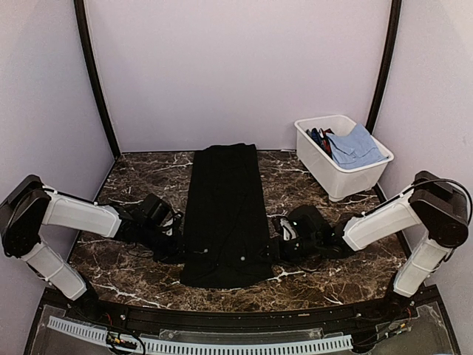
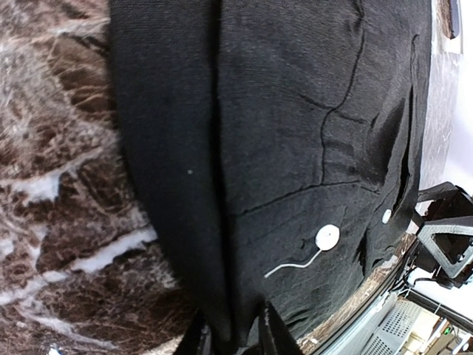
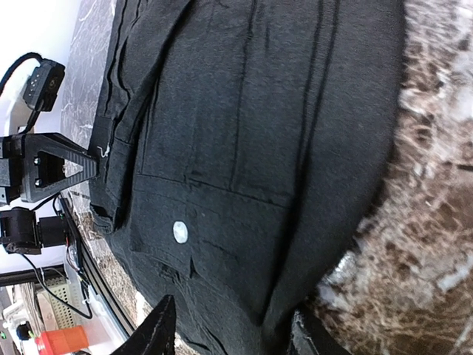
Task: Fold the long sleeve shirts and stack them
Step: Move the rectangle-folded shirt to the center of the board, then pick up the rectangle-folded shirt from the center of the board.
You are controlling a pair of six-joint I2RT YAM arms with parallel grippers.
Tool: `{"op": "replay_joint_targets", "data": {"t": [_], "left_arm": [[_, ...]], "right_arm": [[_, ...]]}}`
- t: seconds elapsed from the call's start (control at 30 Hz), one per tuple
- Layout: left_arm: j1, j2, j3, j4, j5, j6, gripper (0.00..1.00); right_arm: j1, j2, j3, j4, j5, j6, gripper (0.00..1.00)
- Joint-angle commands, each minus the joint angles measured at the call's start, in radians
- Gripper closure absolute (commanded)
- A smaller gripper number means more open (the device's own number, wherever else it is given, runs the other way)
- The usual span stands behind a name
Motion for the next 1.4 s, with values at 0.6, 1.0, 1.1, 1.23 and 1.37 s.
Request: {"op": "replay_joint_targets", "data": {"t": [0.6,1.0,1.1,1.23,1.37], "left_arm": [[-0.023,-0.03,-0.047,-0.02,0.073,-0.024,1.0],[-0.108,-0.286,-0.216,-0.018,0.085,-0.133,1.0],[-0.107,-0.356,-0.228,-0.007,0.087,-0.158,1.0],[-0.105,-0.389,-0.219,0.04,0.088,-0.19,1.0],[-0.079,-0.356,-0.176,0.071,0.12,-0.19,1.0]], "right_arm": [[0.022,0.045,0.025,-0.025,-0.025,-0.008,1.0],[0.117,-0.15,-0.103,-0.018,-0.005,0.094,1.0],[0.118,-0.179,-0.093,-0.012,-0.011,0.11,1.0],[0.116,-0.19,-0.042,-0.038,0.007,0.112,1.0],[0.099,-0.182,0.007,-0.02,0.024,0.122,1.0]]}}
